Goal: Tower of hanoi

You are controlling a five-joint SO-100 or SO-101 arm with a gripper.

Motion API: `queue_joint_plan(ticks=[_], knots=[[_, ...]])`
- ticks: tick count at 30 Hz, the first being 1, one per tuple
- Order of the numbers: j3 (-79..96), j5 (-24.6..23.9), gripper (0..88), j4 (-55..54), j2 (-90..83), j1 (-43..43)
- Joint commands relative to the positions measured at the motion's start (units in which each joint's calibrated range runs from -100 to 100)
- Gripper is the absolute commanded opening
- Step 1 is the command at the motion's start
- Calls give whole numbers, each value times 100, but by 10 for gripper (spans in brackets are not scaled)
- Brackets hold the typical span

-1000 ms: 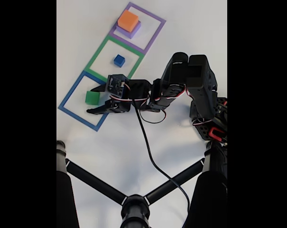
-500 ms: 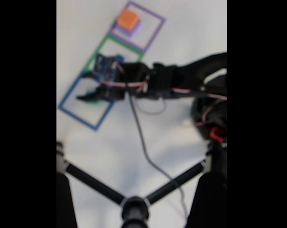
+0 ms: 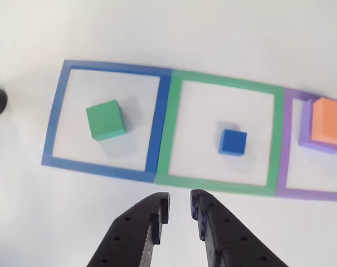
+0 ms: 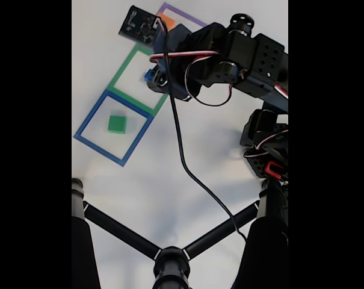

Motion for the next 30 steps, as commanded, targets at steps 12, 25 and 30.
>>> queue_joint_plan(ticks=[12,25,30], knots=[[-386,141,79,722,-673,757],[4493,509,241,-4005,-1651,1580],[5820,509,261,-6182,-1210,1679]])
